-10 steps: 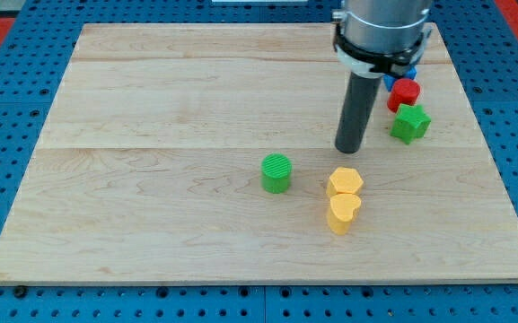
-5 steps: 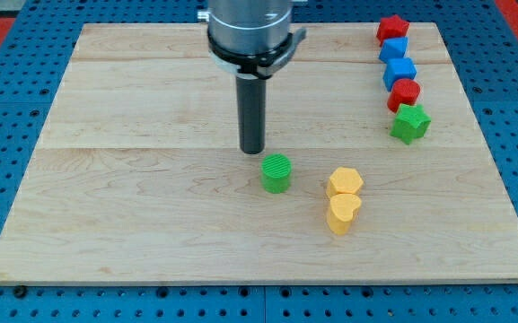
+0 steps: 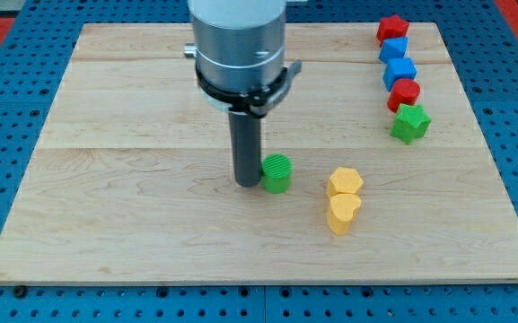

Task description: Put the green circle on the bottom side of the green star

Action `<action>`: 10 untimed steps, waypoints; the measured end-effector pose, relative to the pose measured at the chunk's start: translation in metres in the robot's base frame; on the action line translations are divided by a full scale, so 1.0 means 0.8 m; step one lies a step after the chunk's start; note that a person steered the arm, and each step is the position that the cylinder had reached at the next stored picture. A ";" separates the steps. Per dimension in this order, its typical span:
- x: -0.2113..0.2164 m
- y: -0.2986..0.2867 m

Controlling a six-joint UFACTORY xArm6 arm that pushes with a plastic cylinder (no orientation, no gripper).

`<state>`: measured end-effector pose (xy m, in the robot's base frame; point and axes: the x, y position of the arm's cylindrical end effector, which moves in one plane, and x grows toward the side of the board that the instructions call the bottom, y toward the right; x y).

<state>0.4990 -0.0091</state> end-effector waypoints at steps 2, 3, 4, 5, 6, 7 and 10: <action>0.006 0.041; 0.006 0.061; 0.006 0.081; 0.000 0.086; -0.019 0.083; -0.023 0.094; -0.042 0.095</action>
<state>0.4654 0.0671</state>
